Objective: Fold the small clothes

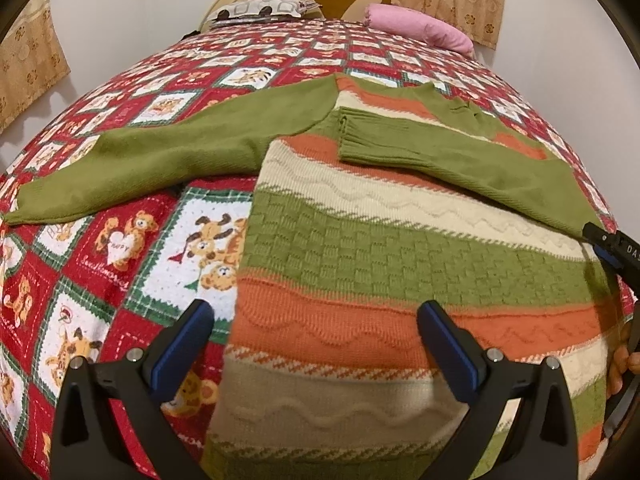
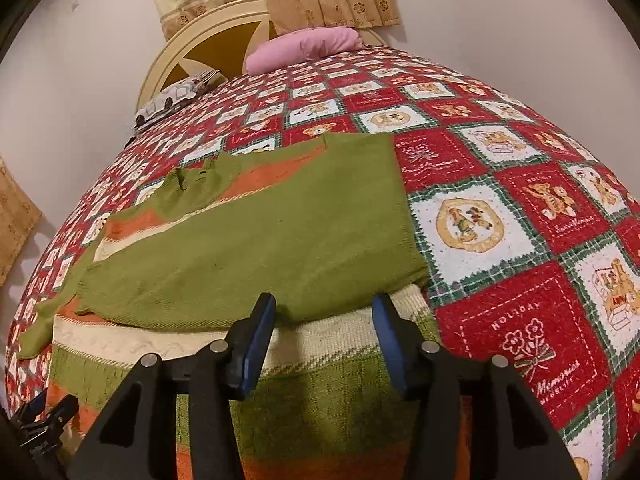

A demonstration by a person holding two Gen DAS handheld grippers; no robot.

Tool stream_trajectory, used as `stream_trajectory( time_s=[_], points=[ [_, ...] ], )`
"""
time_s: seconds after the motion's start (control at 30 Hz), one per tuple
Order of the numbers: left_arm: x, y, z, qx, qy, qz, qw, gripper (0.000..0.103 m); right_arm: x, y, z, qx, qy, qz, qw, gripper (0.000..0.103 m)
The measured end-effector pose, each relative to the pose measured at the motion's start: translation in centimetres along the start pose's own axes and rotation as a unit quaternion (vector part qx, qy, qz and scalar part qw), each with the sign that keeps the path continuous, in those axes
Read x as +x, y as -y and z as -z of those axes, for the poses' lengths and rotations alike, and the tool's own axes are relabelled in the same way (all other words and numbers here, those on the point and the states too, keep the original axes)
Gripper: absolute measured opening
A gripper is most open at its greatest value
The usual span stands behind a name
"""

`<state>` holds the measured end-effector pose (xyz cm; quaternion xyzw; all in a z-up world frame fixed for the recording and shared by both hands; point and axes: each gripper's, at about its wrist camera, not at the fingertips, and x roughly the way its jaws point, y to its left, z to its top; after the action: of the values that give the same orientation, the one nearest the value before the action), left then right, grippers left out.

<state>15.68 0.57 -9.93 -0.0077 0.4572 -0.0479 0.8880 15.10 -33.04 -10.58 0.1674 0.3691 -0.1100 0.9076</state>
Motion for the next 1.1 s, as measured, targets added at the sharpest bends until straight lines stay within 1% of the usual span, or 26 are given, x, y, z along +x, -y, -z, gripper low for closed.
stream_trajectory(
  time_s=[0.07, 0.13, 0.17, 0.2, 0.23, 0.3, 0.33, 0.37, 0.4, 0.43, 0.47, 0.5, 0.53, 0.57, 0.6, 0.63, 0.7, 0.77, 0.8, 0.87, 0.9, 0.97, 1.0, 1.03, 1.07, 1.1],
  points=[
    [-0.6, -0.3, 0.0, -0.008, -0.003, -0.012, 0.9999, 0.103, -0.1, 0.4, -0.1, 0.009, -0.004, -0.009, 1.000, 0.052],
    [-2.1, -1.4, 0.0, -0.014, 0.019, -0.042, 0.9988, 0.103, -0.8, 1.1, -0.3, 0.039, -0.025, -0.040, 0.998, 0.052],
    [-2.8, -2.1, -0.1, -0.016, 0.034, -0.056, 0.9977, 0.103, -1.9, 1.4, -0.3, 0.063, -0.031, -0.050, 0.996, 0.052],
    [-3.7, -3.3, -0.4, -0.020, 0.051, -0.074, 0.9957, 0.103, -2.9, 1.4, -0.2, 0.080, -0.028, -0.057, 0.995, 0.052],
    [-4.5, -4.8, -0.7, -0.029, 0.065, -0.091, 0.9933, 0.103, -5.4, 1.0, 0.0, 0.094, -0.012, -0.070, 0.993, 0.052],
    [-5.6, -8.5, -1.4, -0.059, 0.086, -0.118, 0.9876, 0.103, -8.8, -0.8, 0.5, 0.078, 0.004, -0.069, 0.995, 0.052],
    [-5.9, -11.1, -1.9, -0.082, 0.092, -0.133, 0.9834, 0.103, -10.8, -2.1, 1.1, 0.066, 0.014, -0.071, 0.995, 0.057],
    [-5.9, -12.6, -2.1, -0.098, 0.094, -0.144, 0.9803, 0.103, -13.5, -3.9, 2.2, 0.054, 0.038, -0.086, 0.994, 0.067],
    [-5.8, -15.0, -2.5, -0.124, 0.093, -0.157, 0.9754, 0.103, -14.8, -4.9, 2.9, 0.049, 0.055, -0.094, 0.993, 0.073],
    [-5.6, -17.2, -2.8, -0.148, 0.092, -0.165, 0.9707, 0.103, -16.6, -6.6, 4.2, 0.039, 0.083, -0.101, 0.991, 0.082],
    [-5.3, -19.8, -3.1, -0.179, 0.090, -0.173, 0.9643, 0.103, -18.3, -9.0, 6.1, 0.010, 0.117, -0.106, 0.987, 0.086],
    [-4.9, -21.4, -3.2, -0.201, 0.085, -0.177, 0.9596, 0.102, -18.9, -10.4, 7.0, -0.011, 0.127, -0.109, 0.986, 0.086],
    [-4.3, -23.5, -3.5, -0.232, 0.077, -0.181, 0.9528, 0.097, -19.2, -13.0, 8.4, -0.061, 0.128, -0.114, 0.983, 0.086],
    [-3.7, -25.1, -3.6, -0.257, 0.069, -0.178, 0.9474, 0.092, -19.2, -14.5, 9.1, -0.090, 0.122, -0.115, 0.982, 0.086],
    [-3.1, -26.7, -3.6, -0.284, 0.061, -0.167, 0.9422, 0.084, -19.1, -15.7, 9.6, -0.111, 0.118, -0.113, 0.980, 0.086],
    [-2.4, -27.8, -3.4, -0.307, 0.053, -0.151, 0.9381, 0.080, -19.0, -16.7, 10.0, -0.125, 0.117, -0.110, 0.979, 0.086],
    [-0.9, -29.9, -3.0, -0.346, 0.042, -0.112, 0.9305, 0.079, -18.7, -18.1, 10.5, -0.136, 0.117, -0.113, 0.977, 0.086],
    [0.1, -30.7, -2.9, -0.364, 0.041, -0.101, 0.9249, 0.078, -18.0, -19.1, 10.6, -0.141, 0.105, -0.115, 0.978, 0.086],
    [0.4, -30.8, -3.2, -0.365, 0.045, -0.104, 0.9240, 0.078, -17.7, -19.2, 10.7, -0.140, 0.101, -0.114, 0.978, 0.086],
    [0.9, -30.8, -3.9, -0.353, 0.055, -0.109, 0.9276, 0.078, -17.1, -19.7, 10.8, -0.144, 0.090, -0.108, 0.980, 0.086],
    [1.2, -31.0, -4.3, -0.348, 0.058, -0.105, 0.9298, 0.075, -16.9, -19.7, 10.9, -0.147, 0.087, -0.105, 0.980, 0.086],
    [1.7, -31.4, -4.9, -0.343, 0.064, -0.095, 0.9323, 0.041, -16.6, -19.9, 11.0, -0.152, 0.083, -0.096, 0.980, 0.086],
    [2.2, -31.6, -5.2, -0.341, 0.054, -0.082, 0.9348, 0.009, -16.5, -19.7, 11.0, -0.151, 0.081, -0.093, 0.981, 0.086],
    [2.6, -31.7, -5.4, -0.343, 0.045, -0.075, 0.9353, 0.010, -16.4, -19.6, 11.0, -0.147, 0.079, -0.090, 0.982, 0.086],
    [2.6, -31.6, -5.4, -0.340, 0.053, -0.080, 0.9356, 0.010, -16.2, -19.5, 10.9, -0.143, 0.076, -0.088, 0.983, 0.086],
    [2.3, -31.3, -5.4, -0.331, 0.057, -0.087, 0.9378, 0.009, -15.9, -19.2, 10.8, -0.136, 0.071, -0.085, 0.984, 0.086]
  ],
)
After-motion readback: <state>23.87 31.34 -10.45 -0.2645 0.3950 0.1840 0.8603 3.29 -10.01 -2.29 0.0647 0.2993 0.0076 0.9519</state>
